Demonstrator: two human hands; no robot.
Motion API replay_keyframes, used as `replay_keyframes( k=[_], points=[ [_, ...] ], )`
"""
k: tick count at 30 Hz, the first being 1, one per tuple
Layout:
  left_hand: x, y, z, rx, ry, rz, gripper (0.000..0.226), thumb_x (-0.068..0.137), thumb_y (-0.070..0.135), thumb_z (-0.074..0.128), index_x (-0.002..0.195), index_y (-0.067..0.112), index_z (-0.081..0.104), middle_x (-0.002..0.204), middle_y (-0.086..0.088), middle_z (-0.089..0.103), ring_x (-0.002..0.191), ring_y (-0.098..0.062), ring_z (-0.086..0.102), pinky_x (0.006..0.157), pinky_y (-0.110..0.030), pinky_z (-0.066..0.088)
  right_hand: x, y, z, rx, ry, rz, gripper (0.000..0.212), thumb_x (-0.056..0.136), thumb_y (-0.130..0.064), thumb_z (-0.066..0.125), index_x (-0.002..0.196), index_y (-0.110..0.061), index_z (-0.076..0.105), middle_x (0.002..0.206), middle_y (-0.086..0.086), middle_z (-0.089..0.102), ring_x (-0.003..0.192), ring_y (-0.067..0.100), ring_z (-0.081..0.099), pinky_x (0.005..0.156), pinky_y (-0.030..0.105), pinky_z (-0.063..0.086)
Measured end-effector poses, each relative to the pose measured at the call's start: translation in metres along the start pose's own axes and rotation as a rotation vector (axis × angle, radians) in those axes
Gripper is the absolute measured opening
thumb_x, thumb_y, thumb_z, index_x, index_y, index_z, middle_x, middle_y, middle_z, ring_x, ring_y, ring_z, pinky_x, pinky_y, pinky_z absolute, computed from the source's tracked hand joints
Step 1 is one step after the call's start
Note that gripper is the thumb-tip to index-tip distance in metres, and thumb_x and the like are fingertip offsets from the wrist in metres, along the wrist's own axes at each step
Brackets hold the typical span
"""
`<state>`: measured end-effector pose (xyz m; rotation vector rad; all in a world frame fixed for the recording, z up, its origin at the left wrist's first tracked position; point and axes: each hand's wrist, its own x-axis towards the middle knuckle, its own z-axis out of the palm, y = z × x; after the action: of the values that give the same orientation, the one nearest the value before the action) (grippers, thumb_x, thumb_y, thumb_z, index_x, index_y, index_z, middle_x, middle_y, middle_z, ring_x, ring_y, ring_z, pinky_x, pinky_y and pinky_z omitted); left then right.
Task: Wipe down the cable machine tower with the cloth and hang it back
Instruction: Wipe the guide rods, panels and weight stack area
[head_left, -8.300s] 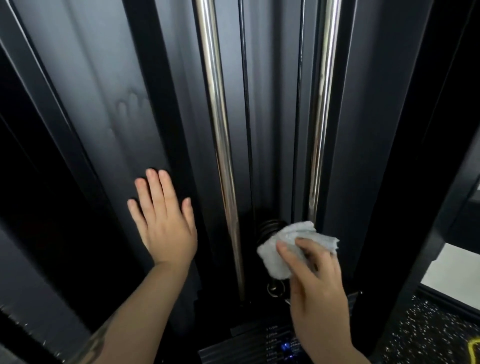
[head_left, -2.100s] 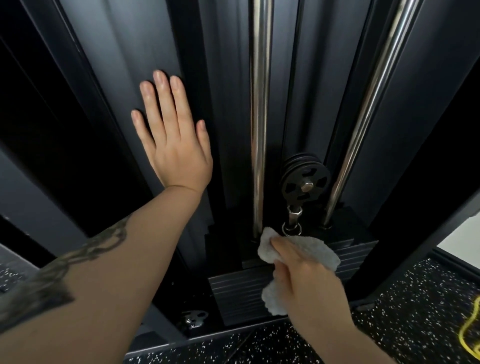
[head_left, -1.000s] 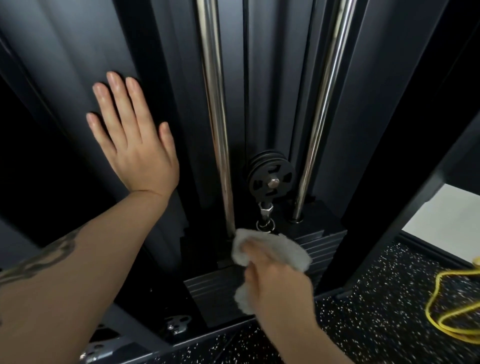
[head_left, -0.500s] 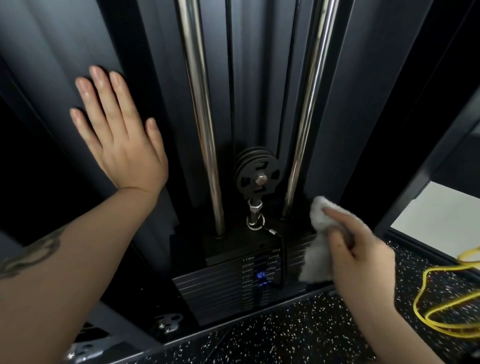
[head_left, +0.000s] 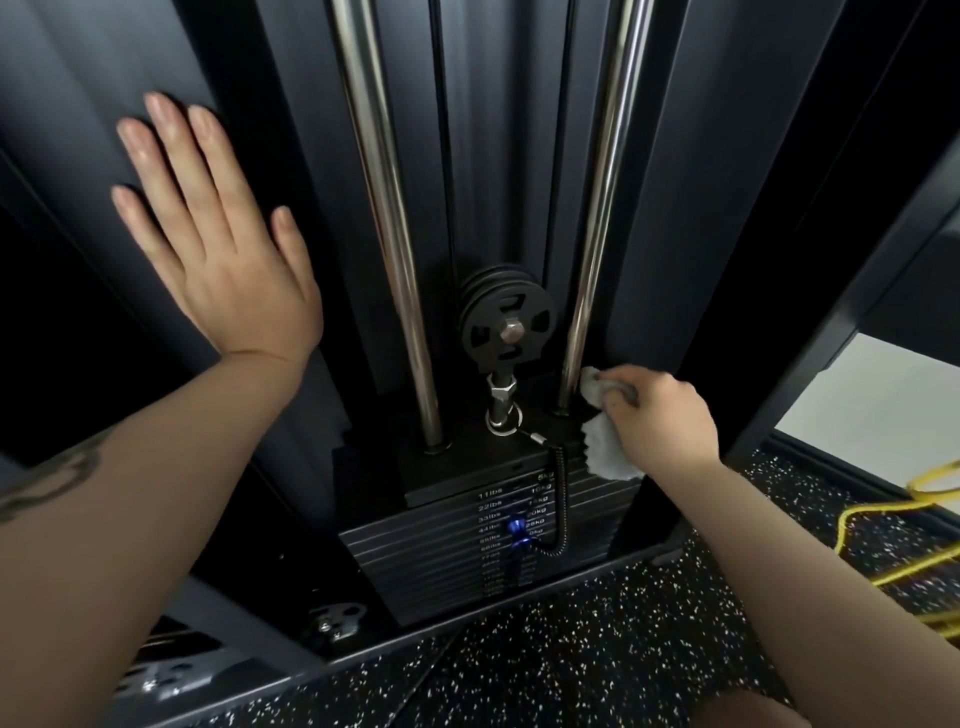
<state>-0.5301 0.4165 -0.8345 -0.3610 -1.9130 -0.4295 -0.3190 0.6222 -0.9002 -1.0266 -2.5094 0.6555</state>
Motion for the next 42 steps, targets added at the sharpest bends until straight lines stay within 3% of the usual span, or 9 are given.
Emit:
replay_keyframes(
  k=[5,13,17,22,25,29,34,38,42],
  points=[
    [-0.001,0.003,0.0,0.02,-0.009,-0.023,0.058,0.102,0.026,0.029,0.153,0.002,0.018,0.159,-0.02,0.02,0.147,-0.038,0.017,0.12,-0.048,0.006,-0.033,-0.007,-0.001,-0.056,-0.011,-0.114,0.029,0.09,-0.015,0.053,0.109,-0.03,0.07,0.089,0.002,0.072,0.067,0.015,0.055,0.055,0.023,0.041],
    [0.0,0.001,0.003,0.015,0.066,0.008,0.055,0.103,0.025,0.027,0.151,-0.001,0.024,0.156,-0.022,0.028,0.145,-0.039,0.023,0.119,-0.048,0.01,0.004,-0.021,0.004,-0.098,-0.003,-0.048,0.027,0.091,-0.019,0.048,0.101,-0.032,0.069,0.084,-0.002,0.068,0.072,0.019,0.057,0.059,0.024,0.04],
    [0.0,-0.002,0.006,-0.003,0.071,0.018,0.055,0.103,0.024,0.031,0.151,-0.001,0.024,0.156,-0.023,0.028,0.144,-0.04,0.024,0.119,-0.049,0.01,-0.018,-0.012,-0.007,-0.337,-0.074,-0.179,0.019,0.09,-0.015,0.048,0.083,-0.031,0.054,0.08,-0.004,0.062,0.079,0.016,0.063,0.059,0.022,0.039],
    [0.0,-0.002,0.007,-0.01,0.087,0.026,0.055,0.104,0.027,0.025,0.151,-0.002,0.024,0.155,-0.024,0.028,0.144,-0.041,0.024,0.118,-0.049,0.011,0.014,-0.022,-0.008,-0.319,-0.16,-0.086,0.027,0.095,-0.024,0.046,0.105,-0.04,0.065,0.085,0.002,0.061,0.079,0.023,0.059,0.065,0.027,0.048],
    [0.0,-0.003,0.007,-0.007,0.086,0.021,0.055,0.104,0.027,0.025,0.151,-0.001,0.024,0.155,-0.024,0.029,0.144,-0.041,0.025,0.118,-0.05,0.011,0.011,-0.024,0.003,-0.368,-0.095,-0.076,0.031,0.094,-0.015,0.046,0.109,-0.035,0.064,0.09,0.002,0.064,0.086,0.025,0.063,0.055,0.024,0.039],
    [-0.001,-0.002,0.006,-0.014,0.054,0.013,0.055,0.105,0.028,0.022,0.152,-0.001,0.022,0.156,-0.024,0.026,0.145,-0.041,0.022,0.118,-0.052,0.011,-0.015,-0.016,0.004,-0.411,-0.066,-0.137,0.026,0.089,-0.007,0.048,0.101,-0.027,0.06,0.064,-0.005,0.04,0.067,0.022,0.051,0.043,0.022,0.024],
    [0.0,-0.005,0.007,-0.01,-0.037,-0.03,0.063,0.103,0.039,0.007,0.154,0.002,0.018,0.16,-0.019,0.02,0.148,-0.035,0.017,0.118,-0.055,0.014,0.007,-0.029,-0.004,-0.379,-0.098,-0.11,0.027,0.093,-0.013,0.045,0.104,-0.025,0.067,0.096,0.007,0.066,0.092,0.03,0.064,0.056,0.024,0.037],
    [0.0,-0.007,0.009,-0.01,-0.105,-0.062,0.062,0.102,0.036,0.008,0.155,0.006,0.013,0.162,-0.015,0.014,0.15,-0.031,0.011,0.119,-0.054,0.011,-0.005,-0.029,-0.003,-0.423,-0.055,-0.089,0.031,0.089,-0.007,0.046,0.103,-0.025,0.067,0.078,0.003,0.055,0.069,0.027,0.053,0.042,0.019,0.021],
    [0.0,-0.006,0.008,-0.004,-0.157,-0.088,0.062,0.1,0.037,0.006,0.156,0.008,0.01,0.162,-0.013,0.011,0.15,-0.03,0.009,0.118,-0.054,0.011,-0.023,-0.019,0.001,-0.373,0.013,-0.132,0.035,0.087,-0.006,0.046,0.106,-0.026,0.067,0.075,0.004,0.053,0.066,0.026,0.05,0.042,0.02,0.025]
  ],
)
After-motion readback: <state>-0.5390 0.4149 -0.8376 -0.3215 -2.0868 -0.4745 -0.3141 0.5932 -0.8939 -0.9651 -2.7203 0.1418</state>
